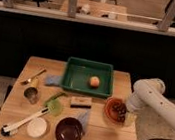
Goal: Place grapes in table surface
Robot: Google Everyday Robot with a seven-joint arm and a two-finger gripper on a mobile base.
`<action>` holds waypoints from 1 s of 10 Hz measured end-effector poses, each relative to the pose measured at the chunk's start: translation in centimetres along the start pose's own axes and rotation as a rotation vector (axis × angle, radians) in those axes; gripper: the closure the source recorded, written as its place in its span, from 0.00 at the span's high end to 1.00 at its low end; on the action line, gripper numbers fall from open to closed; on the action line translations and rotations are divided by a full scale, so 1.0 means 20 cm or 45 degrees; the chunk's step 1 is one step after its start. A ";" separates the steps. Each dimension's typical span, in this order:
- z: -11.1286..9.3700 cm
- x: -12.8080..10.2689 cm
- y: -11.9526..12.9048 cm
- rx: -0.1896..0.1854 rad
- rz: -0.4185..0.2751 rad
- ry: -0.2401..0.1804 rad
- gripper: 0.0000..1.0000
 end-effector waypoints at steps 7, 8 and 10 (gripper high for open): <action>0.02 -0.07 -0.04 -0.022 -0.051 -0.034 0.57; 0.03 -0.09 -0.06 -0.038 -0.065 -0.037 0.62; 0.06 -0.11 -0.07 -0.059 -0.080 -0.041 0.62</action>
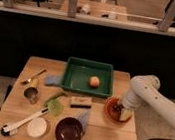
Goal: Place grapes in table surface
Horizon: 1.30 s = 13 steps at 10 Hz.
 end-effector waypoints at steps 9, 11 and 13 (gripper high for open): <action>0.06 0.01 0.02 -0.042 -0.007 -0.010 0.03; 0.04 0.01 0.02 -0.034 -0.016 -0.005 0.01; 0.04 0.00 0.01 -0.028 -0.027 -0.008 0.01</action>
